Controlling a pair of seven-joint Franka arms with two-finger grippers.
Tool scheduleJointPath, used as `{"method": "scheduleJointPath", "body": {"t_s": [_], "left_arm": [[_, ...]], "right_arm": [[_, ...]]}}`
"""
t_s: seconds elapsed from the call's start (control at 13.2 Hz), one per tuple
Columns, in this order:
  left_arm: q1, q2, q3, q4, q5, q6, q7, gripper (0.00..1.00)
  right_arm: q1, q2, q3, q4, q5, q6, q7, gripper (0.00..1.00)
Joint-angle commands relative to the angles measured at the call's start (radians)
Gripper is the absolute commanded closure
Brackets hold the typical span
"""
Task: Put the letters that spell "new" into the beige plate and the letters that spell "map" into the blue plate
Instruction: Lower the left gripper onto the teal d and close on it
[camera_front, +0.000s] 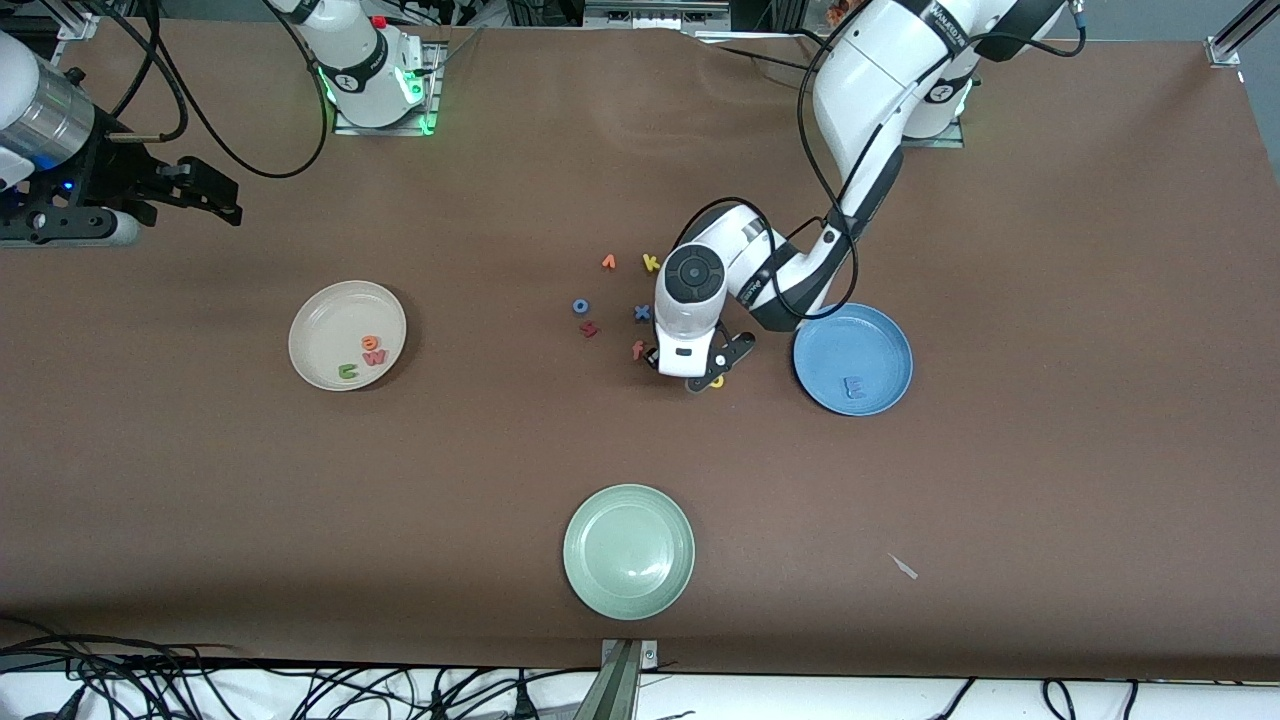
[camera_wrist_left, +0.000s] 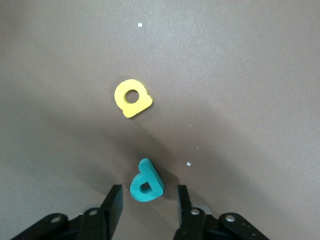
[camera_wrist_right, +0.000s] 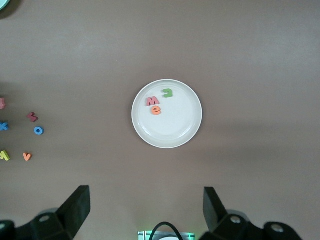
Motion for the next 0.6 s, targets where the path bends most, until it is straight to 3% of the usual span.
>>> {"method": "scheduleJointPath", "body": {"t_s": [0.0,0.08,0.23,0.3,0.53], "left_arm": [[-0.01,0.018,0.011,0.014,0.015,0.009,-0.005,0.55],[-0.01,0.018,0.011,0.012,0.026,0.016,-0.011,0.61],[-0.009,0.016,0.009,0.012,0.026,0.016,-0.008,0.91],[-0.007,0.013,0.009,0.014,0.026,0.013,-0.008,0.95],[0.0,0.003,0.013,0.016,0.027,0.0,-0.005,0.96]], "right_arm": [[-0.011,-0.015,0.009,-0.013,-0.008,0.003,0.009,0.0],[-0.011,-0.015,0.009,-0.013,-0.008,0.001,0.009,0.0],[-0.011,-0.015,0.007,-0.013,-0.005,0.003,0.009,0.0],[-0.011,-0.015,0.009,-0.013,-0.005,0.003,0.009,0.0],[-0.011,-0.015,0.009,-0.013,-0.008,0.004,0.009,0.0]]}}
